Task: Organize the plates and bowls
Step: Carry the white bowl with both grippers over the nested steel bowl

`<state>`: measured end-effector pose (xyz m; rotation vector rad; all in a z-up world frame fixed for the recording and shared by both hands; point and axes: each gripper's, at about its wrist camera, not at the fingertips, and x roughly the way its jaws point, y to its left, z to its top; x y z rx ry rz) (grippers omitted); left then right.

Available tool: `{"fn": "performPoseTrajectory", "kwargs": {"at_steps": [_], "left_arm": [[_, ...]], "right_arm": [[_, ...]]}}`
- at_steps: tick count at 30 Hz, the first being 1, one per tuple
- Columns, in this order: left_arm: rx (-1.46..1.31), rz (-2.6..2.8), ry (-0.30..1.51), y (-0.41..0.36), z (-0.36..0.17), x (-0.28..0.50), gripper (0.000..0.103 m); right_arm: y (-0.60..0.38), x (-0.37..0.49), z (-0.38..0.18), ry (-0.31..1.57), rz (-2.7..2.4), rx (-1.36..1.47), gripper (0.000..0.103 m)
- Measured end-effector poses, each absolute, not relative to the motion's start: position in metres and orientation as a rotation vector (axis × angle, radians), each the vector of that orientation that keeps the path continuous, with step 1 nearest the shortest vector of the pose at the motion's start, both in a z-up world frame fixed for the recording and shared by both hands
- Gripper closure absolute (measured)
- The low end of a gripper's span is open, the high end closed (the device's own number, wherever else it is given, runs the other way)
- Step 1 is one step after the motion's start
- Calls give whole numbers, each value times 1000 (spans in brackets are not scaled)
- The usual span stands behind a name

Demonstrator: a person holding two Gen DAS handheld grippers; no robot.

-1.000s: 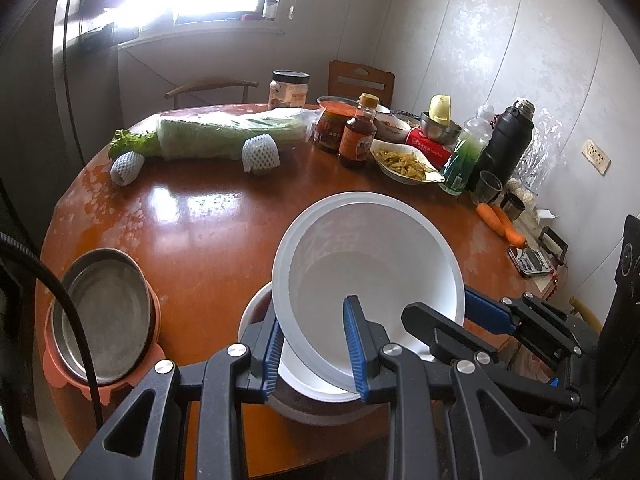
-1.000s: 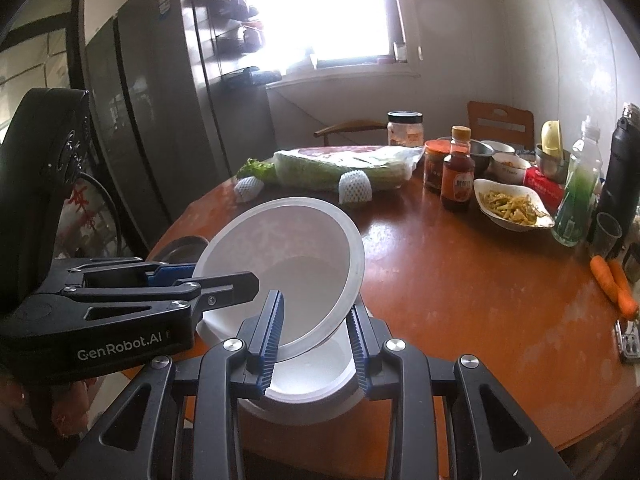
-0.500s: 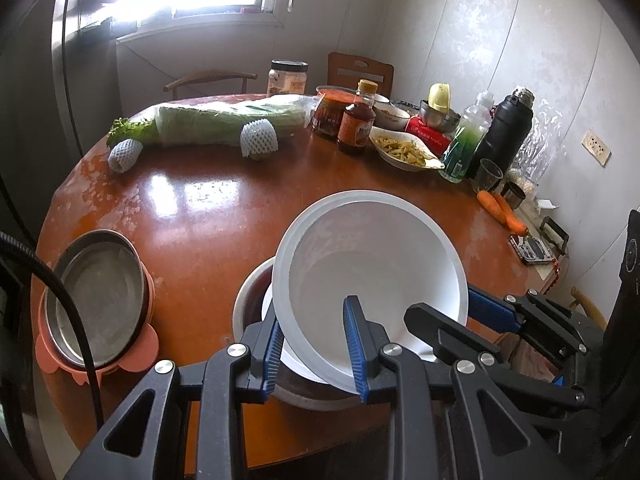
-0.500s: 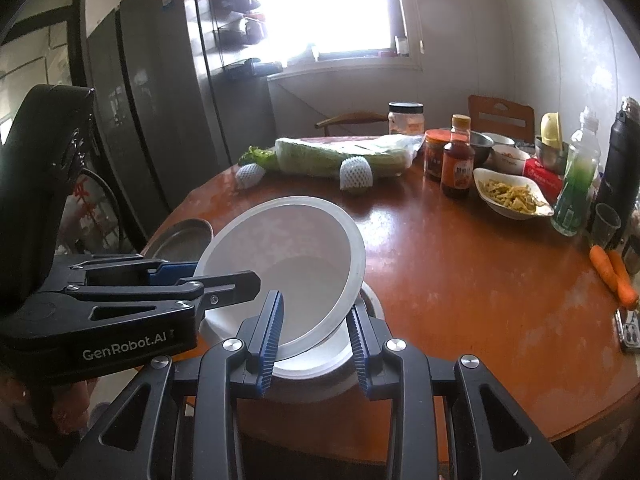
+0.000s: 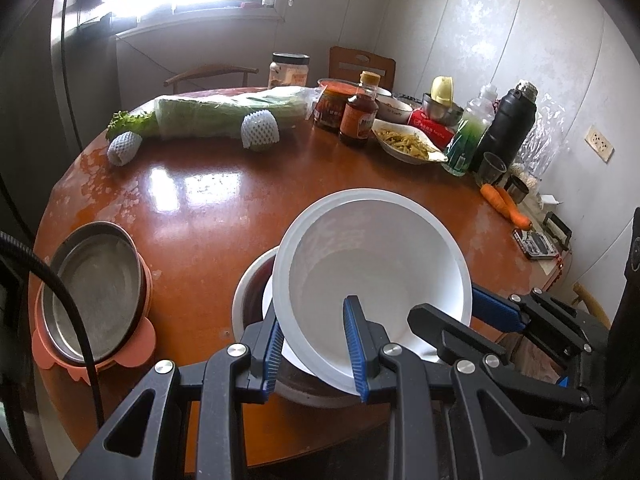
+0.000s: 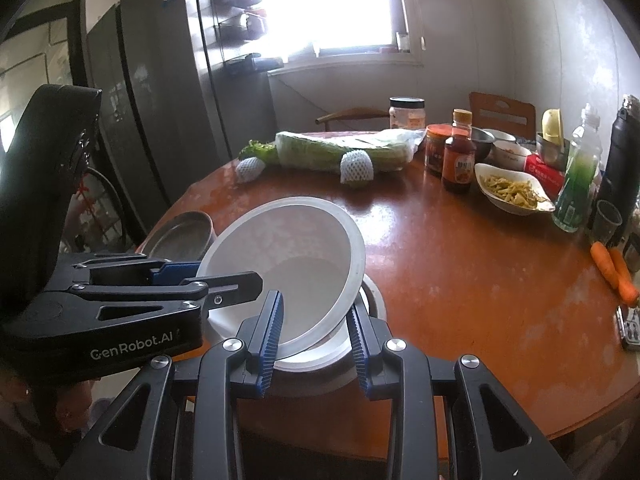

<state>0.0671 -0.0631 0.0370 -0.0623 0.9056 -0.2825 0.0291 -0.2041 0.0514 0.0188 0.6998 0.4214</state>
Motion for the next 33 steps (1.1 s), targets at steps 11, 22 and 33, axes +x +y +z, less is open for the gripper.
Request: {"fn": "performPoseTrajectory", "kwargs": {"at_steps": [11, 22, 33], "left_arm": [[-54, -276, 943, -68, 21, 77, 74], [-46, -263, 956, -67, 11, 82, 74], [-38, -255, 963, -67, 4, 85, 74]], "right_arm": [[-206, 37, 40, 730, 416, 21, 69], [-208, 42, 31, 748, 429, 34, 69], [-207, 48, 21, 771, 433, 43, 69]]}}
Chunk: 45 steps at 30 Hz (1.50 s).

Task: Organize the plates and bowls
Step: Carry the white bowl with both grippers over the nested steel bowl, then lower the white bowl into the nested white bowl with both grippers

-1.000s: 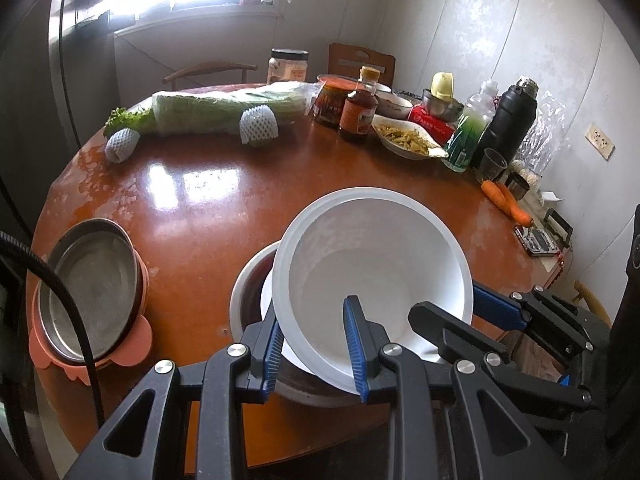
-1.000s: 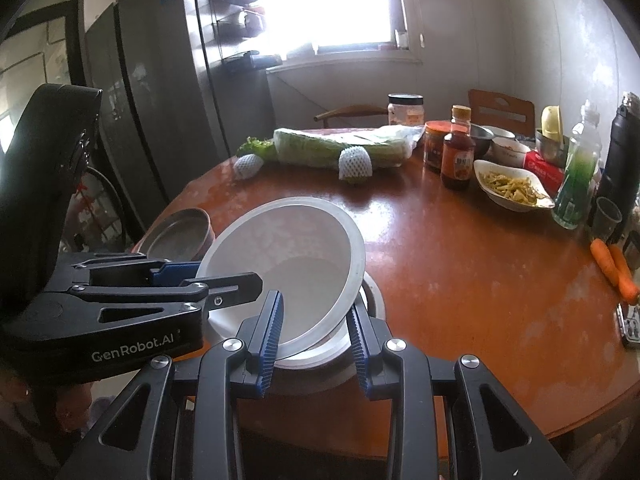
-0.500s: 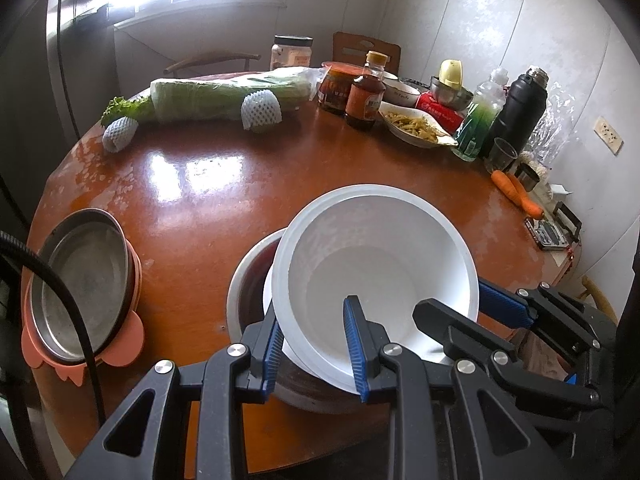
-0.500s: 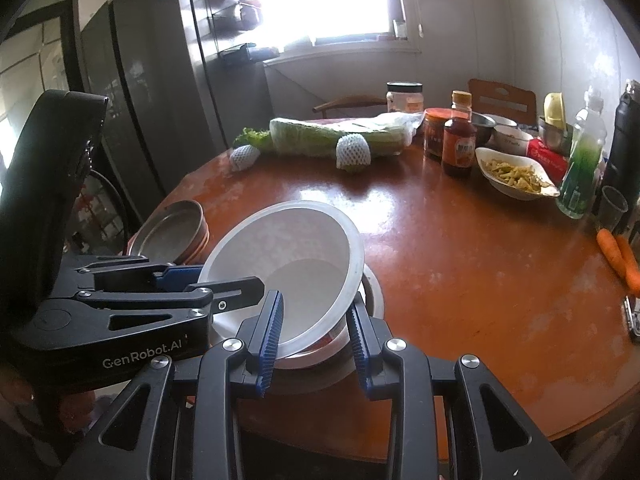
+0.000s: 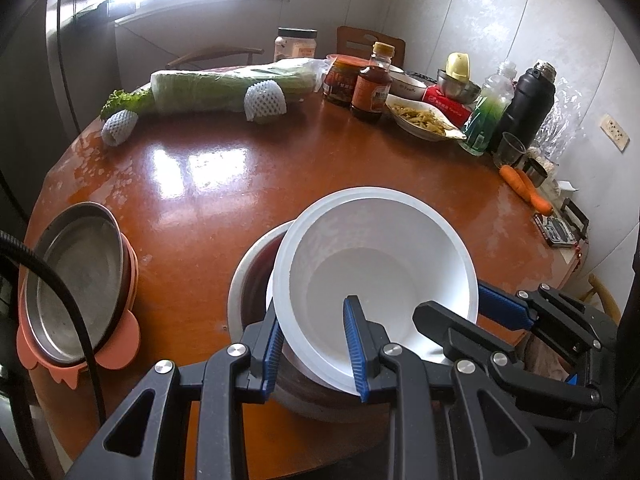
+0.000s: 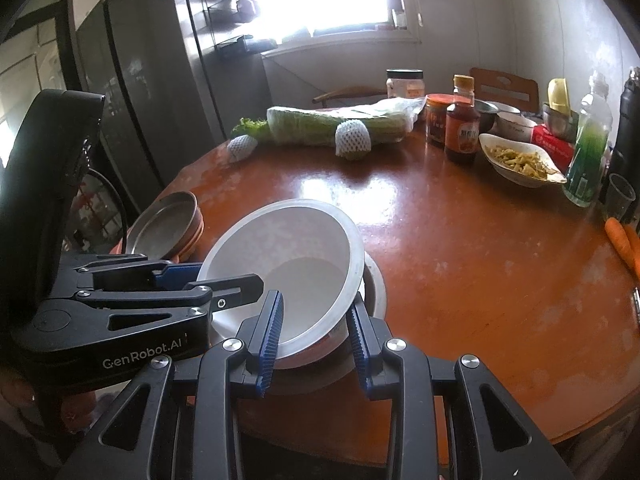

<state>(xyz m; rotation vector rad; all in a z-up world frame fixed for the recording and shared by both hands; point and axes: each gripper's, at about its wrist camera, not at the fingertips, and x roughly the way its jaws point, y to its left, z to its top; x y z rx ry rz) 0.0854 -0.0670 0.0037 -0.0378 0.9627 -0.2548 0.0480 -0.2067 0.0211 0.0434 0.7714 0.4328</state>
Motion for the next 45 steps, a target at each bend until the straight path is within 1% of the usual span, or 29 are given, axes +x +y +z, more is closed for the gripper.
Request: {"fn": "performPoseTrajectory", "kwargs": {"at_steps": [23, 36, 40, 43, 45], "left_arm": [[-12, -222, 938, -64, 3, 84, 74], [-17, -220, 953, -62, -4, 89, 74], [-12, -215, 944, -61, -4, 88, 74], [-11, -214, 940, -59, -4, 88, 74], [-12, -214, 940, -59, -4, 88, 73]], "right_arm": [[-203, 54, 12, 797, 436, 48, 69], [-201, 56, 7, 802, 434, 45, 68], [-201, 57, 7, 803, 434, 48, 67], [-202, 58, 8, 803, 430, 49, 64], [-202, 57, 8, 802, 425, 49, 63]]}}
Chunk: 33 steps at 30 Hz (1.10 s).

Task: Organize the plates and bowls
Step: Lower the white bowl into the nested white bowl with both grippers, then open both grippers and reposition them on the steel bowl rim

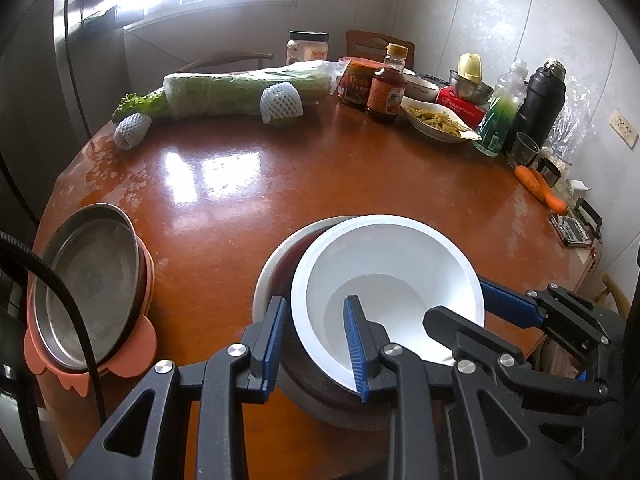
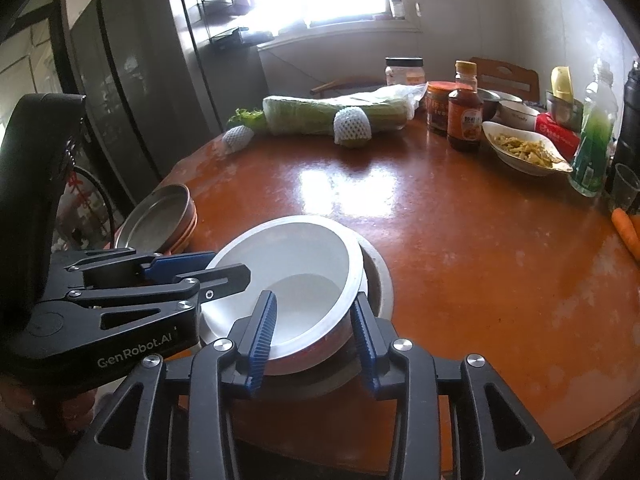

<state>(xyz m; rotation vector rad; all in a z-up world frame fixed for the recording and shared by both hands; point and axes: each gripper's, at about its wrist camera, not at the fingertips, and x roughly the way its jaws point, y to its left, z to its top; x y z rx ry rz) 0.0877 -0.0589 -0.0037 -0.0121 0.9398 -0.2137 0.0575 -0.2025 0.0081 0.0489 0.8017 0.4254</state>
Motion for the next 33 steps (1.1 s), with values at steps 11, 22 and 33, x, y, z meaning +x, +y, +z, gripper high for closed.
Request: {"fn": "performPoseTrajectory", "kwargs": {"at_steps": [11, 22, 33], "left_arm": [[-26, -216, 927, -53, 0, 85, 73], [-35, -212, 899, -49, 12, 79, 73], [-42, -199, 859, -42, 30, 69, 66]], "right_arm": [[-203, 55, 13, 790, 412, 43, 62], [-205, 49, 27, 755, 396, 44, 52], [-205, 46, 45, 726, 397, 42, 45]]}}
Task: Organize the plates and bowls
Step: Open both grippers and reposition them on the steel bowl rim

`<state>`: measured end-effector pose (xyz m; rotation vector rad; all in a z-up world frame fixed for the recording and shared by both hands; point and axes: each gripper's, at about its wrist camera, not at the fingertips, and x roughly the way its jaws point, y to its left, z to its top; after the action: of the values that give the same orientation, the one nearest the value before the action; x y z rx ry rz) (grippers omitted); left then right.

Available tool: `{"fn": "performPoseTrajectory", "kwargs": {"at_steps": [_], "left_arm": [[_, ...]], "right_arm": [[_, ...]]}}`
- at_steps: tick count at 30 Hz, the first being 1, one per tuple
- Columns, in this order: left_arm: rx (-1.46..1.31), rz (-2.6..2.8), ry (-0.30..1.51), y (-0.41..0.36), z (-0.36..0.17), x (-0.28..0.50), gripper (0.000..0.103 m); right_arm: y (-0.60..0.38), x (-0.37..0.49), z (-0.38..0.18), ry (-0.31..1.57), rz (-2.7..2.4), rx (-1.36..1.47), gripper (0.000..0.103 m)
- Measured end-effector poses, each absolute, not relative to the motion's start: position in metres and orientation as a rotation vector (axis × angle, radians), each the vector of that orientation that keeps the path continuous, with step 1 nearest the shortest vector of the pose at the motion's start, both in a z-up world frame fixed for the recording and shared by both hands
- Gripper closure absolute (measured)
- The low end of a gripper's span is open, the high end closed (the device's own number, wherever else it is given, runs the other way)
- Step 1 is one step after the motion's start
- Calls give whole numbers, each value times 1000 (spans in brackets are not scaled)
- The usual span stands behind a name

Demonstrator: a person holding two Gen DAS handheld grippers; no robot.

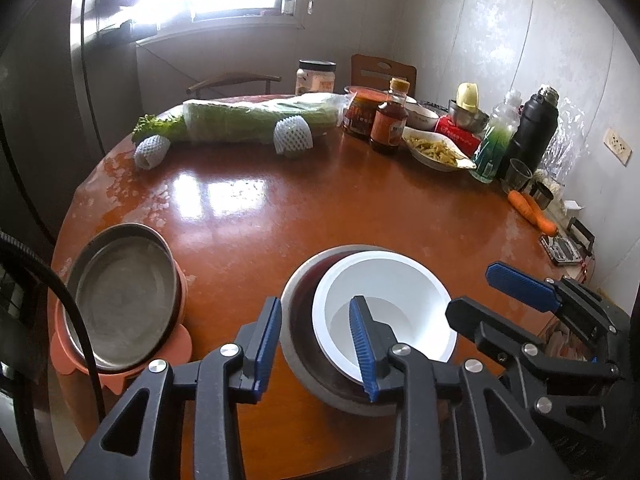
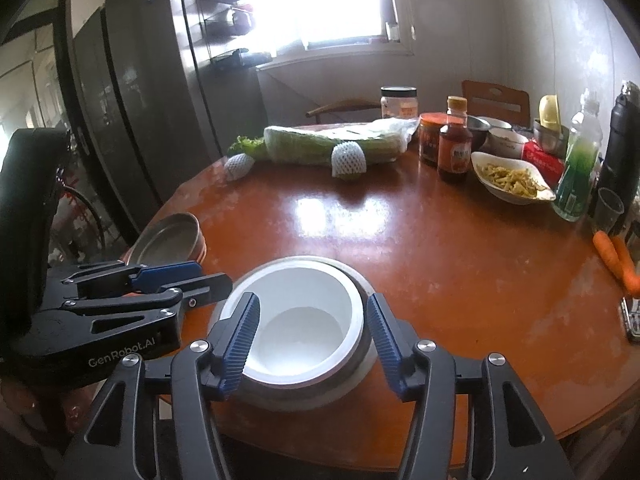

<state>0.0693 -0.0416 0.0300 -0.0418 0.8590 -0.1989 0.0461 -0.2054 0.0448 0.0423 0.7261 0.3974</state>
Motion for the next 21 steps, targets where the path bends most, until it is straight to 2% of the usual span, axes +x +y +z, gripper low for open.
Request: {"fn": "performPoseTrajectory", "kwargs": {"at_steps": [3, 10, 21], "left_arm": [[-58, -197, 858, -37, 31, 68, 57], [-95, -188, 884, -29, 24, 71, 48], [-88, -209, 945, -45, 2, 86, 43]], "right_arm": [[-206, 45, 49, 721, 397, 41, 41], [-214, 48, 46, 737, 358, 42, 35], [-219, 58, 21, 805, 357, 74, 31]]}}
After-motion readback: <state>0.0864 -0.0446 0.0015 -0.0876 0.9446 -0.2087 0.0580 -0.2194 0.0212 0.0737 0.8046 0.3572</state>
